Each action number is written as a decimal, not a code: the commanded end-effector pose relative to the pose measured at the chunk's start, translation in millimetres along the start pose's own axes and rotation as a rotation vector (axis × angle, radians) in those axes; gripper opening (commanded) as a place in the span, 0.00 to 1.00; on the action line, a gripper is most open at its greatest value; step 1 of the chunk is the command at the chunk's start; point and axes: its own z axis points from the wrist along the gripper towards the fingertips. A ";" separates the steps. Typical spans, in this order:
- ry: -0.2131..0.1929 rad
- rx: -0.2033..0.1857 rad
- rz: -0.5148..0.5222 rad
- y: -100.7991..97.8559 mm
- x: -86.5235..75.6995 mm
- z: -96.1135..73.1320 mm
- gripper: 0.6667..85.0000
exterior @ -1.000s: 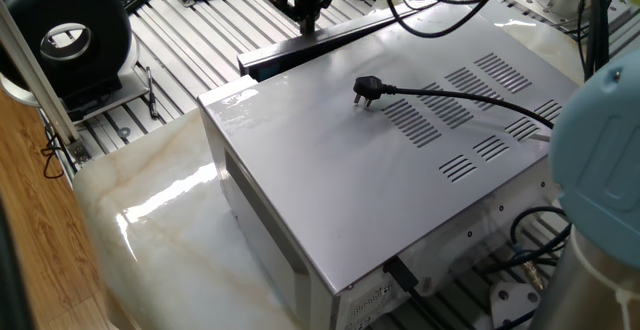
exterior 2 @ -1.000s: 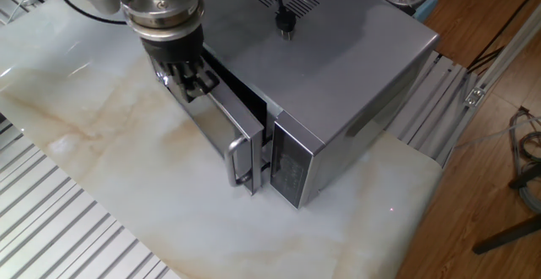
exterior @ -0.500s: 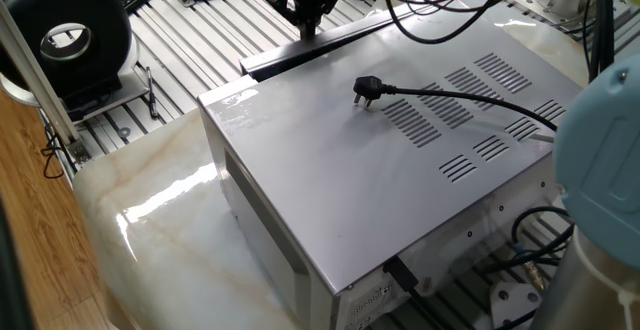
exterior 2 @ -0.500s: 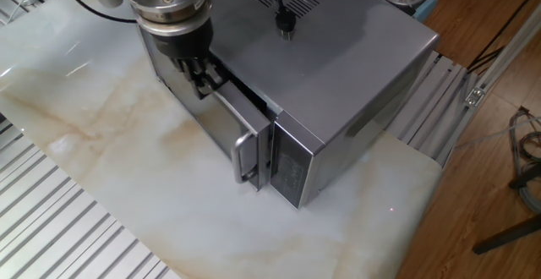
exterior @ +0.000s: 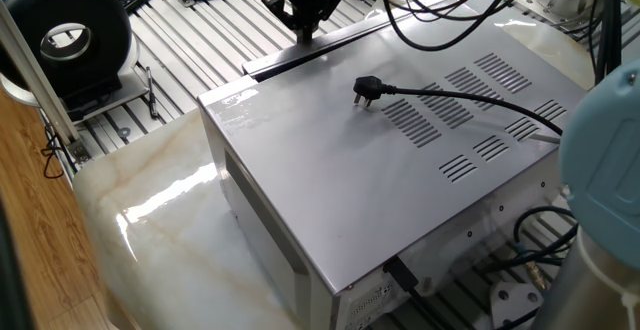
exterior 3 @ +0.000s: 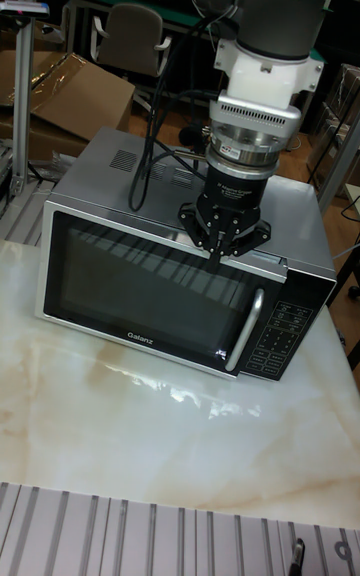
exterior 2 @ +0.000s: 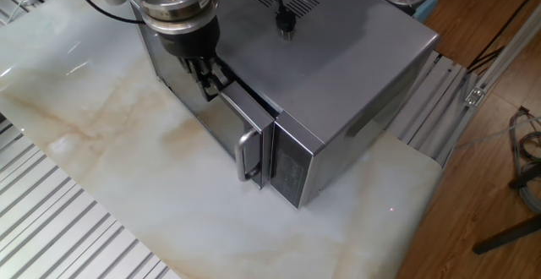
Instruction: Close the microwave door
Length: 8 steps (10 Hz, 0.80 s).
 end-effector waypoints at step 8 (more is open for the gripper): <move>-0.036 0.010 0.032 -4.9 7.0 2.3 0.00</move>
